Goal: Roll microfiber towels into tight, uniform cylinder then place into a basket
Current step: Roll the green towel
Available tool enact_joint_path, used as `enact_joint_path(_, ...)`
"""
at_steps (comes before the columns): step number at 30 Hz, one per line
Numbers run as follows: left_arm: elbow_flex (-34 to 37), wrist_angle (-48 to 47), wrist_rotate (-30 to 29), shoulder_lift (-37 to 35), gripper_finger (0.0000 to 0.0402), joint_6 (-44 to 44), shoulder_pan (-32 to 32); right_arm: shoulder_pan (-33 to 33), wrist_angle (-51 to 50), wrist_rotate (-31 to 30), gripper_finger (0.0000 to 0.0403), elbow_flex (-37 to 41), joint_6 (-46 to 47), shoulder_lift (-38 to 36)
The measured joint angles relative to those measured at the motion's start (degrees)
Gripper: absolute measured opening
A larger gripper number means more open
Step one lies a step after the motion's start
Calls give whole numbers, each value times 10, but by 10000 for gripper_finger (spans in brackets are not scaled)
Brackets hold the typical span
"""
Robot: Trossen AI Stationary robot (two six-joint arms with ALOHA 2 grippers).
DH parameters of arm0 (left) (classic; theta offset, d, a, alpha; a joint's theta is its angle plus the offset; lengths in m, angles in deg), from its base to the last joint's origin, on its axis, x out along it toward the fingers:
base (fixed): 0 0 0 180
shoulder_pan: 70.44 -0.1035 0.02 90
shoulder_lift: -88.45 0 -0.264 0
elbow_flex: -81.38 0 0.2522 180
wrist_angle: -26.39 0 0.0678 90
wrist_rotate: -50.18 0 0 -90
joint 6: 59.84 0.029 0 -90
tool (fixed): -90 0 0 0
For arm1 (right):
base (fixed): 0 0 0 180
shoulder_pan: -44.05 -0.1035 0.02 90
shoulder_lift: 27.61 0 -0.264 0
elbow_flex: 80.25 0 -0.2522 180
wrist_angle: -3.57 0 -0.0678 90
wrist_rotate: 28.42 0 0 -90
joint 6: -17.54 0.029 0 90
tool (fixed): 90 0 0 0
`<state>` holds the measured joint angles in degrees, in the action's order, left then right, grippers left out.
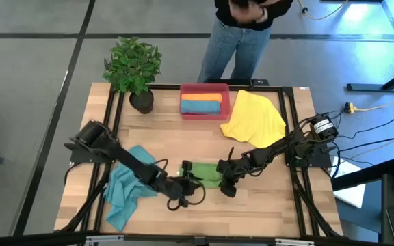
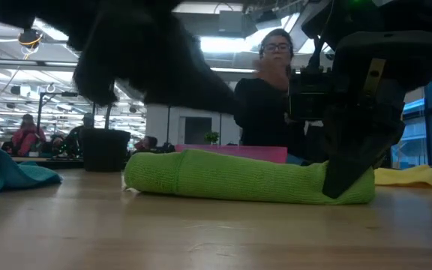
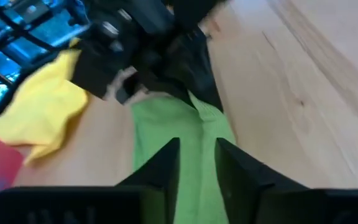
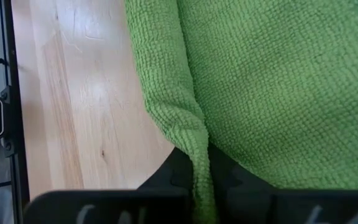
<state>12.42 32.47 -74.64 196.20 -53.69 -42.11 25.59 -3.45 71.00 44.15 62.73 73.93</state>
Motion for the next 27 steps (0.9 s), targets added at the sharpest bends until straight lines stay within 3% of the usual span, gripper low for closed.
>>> enact_joint_path(8,0,2,53,41,7,-9,-19,0,2,0,13,0,-2,0)
enact_joint_path(16,-2,-44,108,60,1,-58,-46,0,7,-4,19,0,-10,0)
enact_joint_path(27,-3,-69,139,61,0,-76,-57,0,-15,3,115,-10,-98,-33)
